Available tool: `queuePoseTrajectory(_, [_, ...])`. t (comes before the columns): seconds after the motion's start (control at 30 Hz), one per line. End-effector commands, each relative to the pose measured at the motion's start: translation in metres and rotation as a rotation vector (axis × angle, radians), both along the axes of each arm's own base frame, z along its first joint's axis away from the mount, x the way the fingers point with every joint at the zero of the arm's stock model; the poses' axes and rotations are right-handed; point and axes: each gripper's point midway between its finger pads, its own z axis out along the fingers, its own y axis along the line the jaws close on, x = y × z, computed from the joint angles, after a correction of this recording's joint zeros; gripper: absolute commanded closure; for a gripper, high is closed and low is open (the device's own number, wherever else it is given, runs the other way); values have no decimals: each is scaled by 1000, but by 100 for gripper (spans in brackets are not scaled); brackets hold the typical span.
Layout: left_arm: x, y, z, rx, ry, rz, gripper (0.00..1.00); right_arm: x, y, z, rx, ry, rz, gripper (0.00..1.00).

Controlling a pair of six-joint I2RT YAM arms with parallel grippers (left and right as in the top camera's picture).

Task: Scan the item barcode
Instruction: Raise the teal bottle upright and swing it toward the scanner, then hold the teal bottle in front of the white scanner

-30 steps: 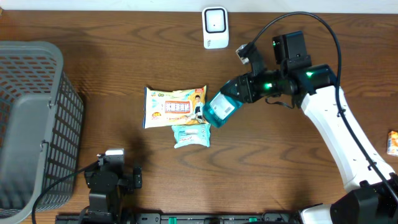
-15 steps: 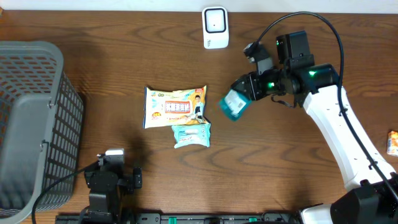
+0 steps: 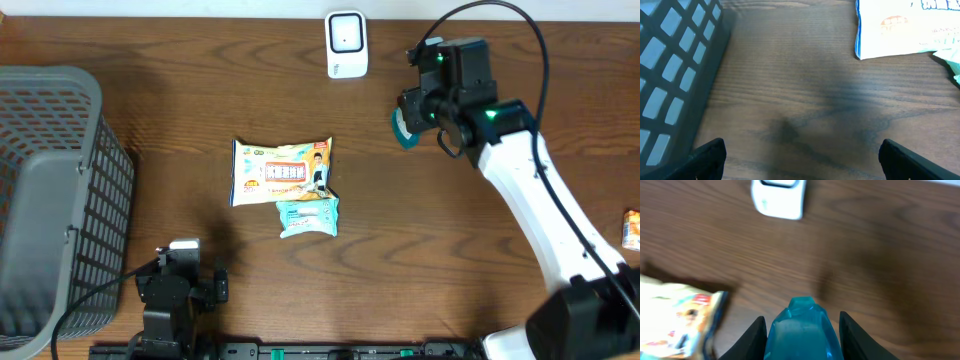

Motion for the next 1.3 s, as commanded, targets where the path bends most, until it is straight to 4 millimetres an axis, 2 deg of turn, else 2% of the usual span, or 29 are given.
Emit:
queuePoseTrajectory(0.0, [-2,2,-3,10,11,5,2,33,-5,16,-118,-81,-83,91])
queuePoseTrajectory(0.17, [-2,2,-3,10,11,5,2,73,9,18,-260,-116,-120,92])
queuePoseTrajectory(0.37, [-2,2,-3,9,11,4,2,117,25,20,-465,-186,-151,88])
queuePoseTrajectory(0.6, [-2,2,-3,9,11,4,2,154,41,21,-687,-309,-225,91])
queuePoseTrajectory(0.7, [-2,2,-3,9,10,4,2,166,52,27,-775,-383,-247,91])
queuePoseTrajectory(0.83, [-2,2,-3,9,11,4,2,180,77,37,-894,-523,-274,91])
queuePoseTrajectory(0.93, [-2,2,-3,9,11,4,2,188,89,37,-947,-589,-282,91])
queuePoseTrajectory(1.0, [-2,2,-3,9,11,4,2,191,94,33,-981,-610,-277,91])
queuePoseTrajectory(1.27, [-2,2,-3,10,11,5,2,196,109,-9,-1030,-599,-228,89])
